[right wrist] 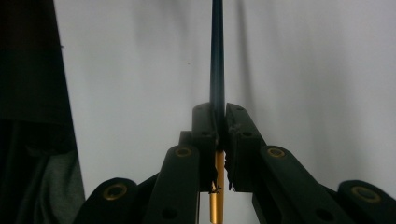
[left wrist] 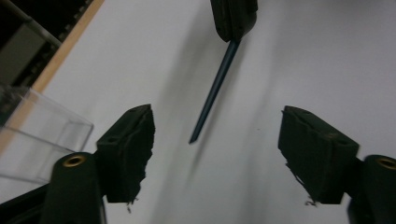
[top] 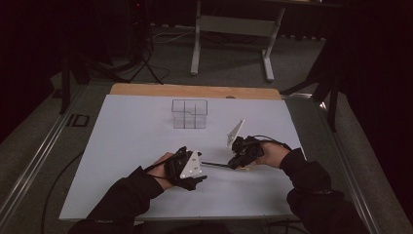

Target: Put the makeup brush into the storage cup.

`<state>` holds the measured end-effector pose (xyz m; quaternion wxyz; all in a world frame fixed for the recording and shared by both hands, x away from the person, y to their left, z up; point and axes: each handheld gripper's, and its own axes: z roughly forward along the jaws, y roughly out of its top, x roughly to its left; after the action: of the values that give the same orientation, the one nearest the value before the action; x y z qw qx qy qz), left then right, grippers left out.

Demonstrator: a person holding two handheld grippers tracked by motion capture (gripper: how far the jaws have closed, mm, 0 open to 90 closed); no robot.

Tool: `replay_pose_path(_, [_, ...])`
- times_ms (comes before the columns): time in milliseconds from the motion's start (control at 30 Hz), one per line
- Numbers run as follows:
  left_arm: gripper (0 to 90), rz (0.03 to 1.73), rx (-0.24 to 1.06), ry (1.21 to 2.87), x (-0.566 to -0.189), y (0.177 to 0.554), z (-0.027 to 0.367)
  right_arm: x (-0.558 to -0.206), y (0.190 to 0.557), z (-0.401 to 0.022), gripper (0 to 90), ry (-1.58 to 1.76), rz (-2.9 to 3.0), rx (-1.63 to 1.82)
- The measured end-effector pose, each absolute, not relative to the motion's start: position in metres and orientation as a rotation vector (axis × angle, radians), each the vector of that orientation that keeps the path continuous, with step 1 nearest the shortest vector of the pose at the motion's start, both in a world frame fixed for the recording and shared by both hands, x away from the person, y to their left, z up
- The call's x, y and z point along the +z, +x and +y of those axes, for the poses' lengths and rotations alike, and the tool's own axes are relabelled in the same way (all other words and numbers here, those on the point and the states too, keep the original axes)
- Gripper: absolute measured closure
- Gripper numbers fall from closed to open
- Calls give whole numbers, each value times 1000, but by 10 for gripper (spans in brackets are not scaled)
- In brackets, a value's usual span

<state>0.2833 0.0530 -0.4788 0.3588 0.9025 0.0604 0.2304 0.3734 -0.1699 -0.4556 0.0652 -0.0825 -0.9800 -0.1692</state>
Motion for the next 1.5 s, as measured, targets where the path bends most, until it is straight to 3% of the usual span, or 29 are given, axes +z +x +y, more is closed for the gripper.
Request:
replay_pose_path(200, [401,87,650,2357,-484,284,42,-454,373,-166,832,-248,-2953,-509])
replay_pose_path(333, [433,23,780,2346,-486,280,33,-452,371,-162,832,-237,-2946,-524])
replay_pose_path(600, [577,-103,922,2389,-490,277,19,-448,369,-155,832,-209,-2940,-537])
replay_pose_path(700, [593,-160,973,2423,-490,276,16,-447,368,-154,832,-207,-2933,-541])
replay_pose_path(1100, [704,-205,1060,2450,-500,274,4,-444,366,-148,832,-199,-2920,-554])
replay_pose_path(1367, [825,-232,1078,2495,-505,275,3,-443,366,-144,832,-193,-2919,-552])
replay_pose_path(1500, [832,-239,1100,2508,-505,274,2,-444,366,-143,831,-193,-2920,-538])
